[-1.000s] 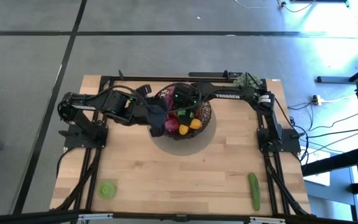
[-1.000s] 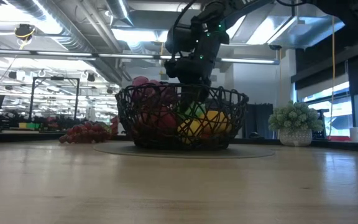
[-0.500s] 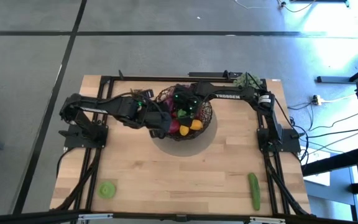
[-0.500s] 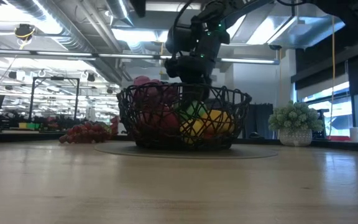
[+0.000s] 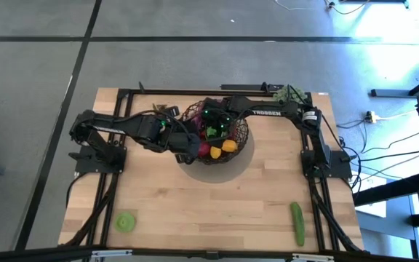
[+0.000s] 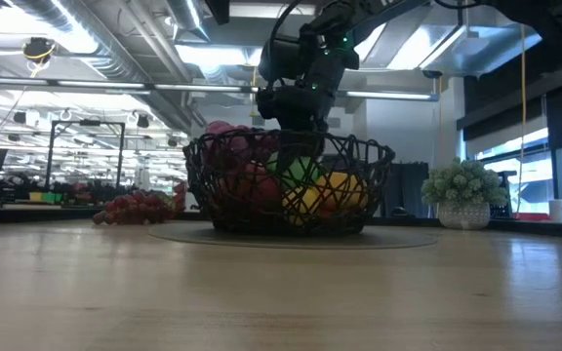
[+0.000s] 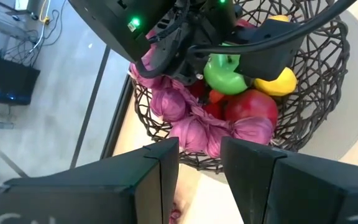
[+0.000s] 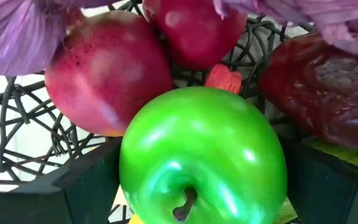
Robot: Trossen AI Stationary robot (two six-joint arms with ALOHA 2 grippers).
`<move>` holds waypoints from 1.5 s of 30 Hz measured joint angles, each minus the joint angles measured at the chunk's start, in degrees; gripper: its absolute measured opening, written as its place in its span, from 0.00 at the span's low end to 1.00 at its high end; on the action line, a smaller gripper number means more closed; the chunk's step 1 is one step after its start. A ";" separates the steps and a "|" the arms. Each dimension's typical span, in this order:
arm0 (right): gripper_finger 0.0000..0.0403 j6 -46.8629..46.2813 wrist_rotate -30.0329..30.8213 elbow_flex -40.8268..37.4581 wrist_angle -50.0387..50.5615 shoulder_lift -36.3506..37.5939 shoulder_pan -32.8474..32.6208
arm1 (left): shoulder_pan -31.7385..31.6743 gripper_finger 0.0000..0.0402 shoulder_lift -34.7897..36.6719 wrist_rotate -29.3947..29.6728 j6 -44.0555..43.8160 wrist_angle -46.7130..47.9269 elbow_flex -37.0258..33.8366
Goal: Build produce basket
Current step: Put the green apple into the wire basket
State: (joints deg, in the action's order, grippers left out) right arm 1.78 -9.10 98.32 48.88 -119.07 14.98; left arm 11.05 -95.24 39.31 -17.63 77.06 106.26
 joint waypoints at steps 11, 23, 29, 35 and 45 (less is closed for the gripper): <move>0.94 0.04 0.02 0.02 -1.59 0.00 0.00 | 0.02 0.27 0.00 0.00 0.00 0.00 0.00; 0.94 -0.02 0.02 0.02 -1.59 0.00 0.00 | 0.02 0.27 0.00 0.00 0.04 -1.51 0.00; 0.94 -0.21 0.02 0.02 -1.57 0.00 0.00 | 0.00 0.27 0.00 0.02 0.08 -4.09 0.00; 0.94 -1.66 0.02 0.02 -1.65 0.00 0.00 | 0.00 0.27 0.00 0.02 0.21 -7.20 0.00; 0.94 -1.49 0.02 0.02 -2.56 0.00 -0.02 | 0.00 0.27 0.00 0.02 0.20 -11.36 0.00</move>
State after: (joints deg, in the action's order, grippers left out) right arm 0.30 -9.08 98.35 46.32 -119.07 14.96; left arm 11.05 -95.24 39.33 -17.43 65.70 106.26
